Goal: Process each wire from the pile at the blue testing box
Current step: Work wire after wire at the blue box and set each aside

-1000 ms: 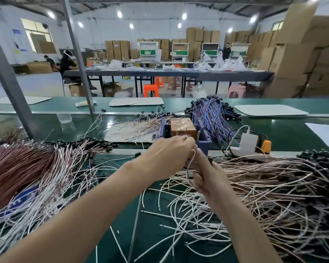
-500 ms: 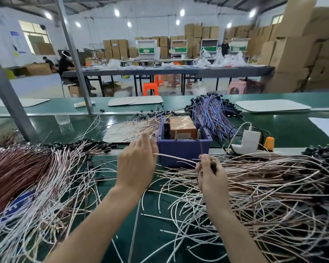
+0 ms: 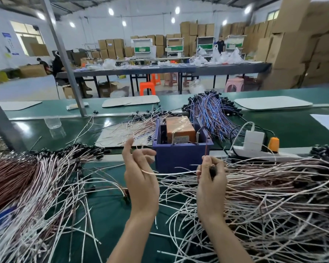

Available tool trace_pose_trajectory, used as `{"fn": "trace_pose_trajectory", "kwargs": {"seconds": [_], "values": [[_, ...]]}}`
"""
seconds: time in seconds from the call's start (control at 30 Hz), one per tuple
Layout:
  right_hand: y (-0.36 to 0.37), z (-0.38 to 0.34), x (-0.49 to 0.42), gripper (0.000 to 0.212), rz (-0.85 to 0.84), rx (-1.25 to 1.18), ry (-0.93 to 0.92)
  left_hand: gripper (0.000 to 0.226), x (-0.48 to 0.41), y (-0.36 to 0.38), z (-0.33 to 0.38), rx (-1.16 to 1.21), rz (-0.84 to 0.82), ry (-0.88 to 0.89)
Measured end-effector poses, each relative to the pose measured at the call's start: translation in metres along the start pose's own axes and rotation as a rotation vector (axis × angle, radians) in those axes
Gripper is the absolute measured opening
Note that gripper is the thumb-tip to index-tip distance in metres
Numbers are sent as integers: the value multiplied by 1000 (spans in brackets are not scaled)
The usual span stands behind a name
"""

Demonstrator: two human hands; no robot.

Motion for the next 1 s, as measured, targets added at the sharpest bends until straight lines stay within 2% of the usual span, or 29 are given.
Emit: {"fn": "trace_pose_trajectory", "kwargs": {"seconds": [0.07, 0.13, 0.2, 0.27, 1.0], "values": [[-3, 13, -1, 27, 21, -11, 76, 38, 3, 16, -15, -19, -91, -71], [-7, 21, -2, 24, 32, -18, 118, 28, 5, 29, -30, -42, -146, -118], [-7, 25, -1, 23, 19, -11, 144, 15, 5, 30, -38, -54, -124, -127], [-7, 28, -1, 24, 20, -10, 162, 11, 6, 28, -44, -82, -93, -125], [-8, 29, -10, 20, 67, -63, 147, 13, 8, 41, -43, -206, -87, -19]]}}
Point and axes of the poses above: each hand's wrist, its own x-axis away from the middle knuckle, its own y-axis out of the palm, z = x × y, the point moved 9 cm from there along -x, towards the middle knuckle, and after that the axes turned 13 degrees about -y, right-handed, at the moved point
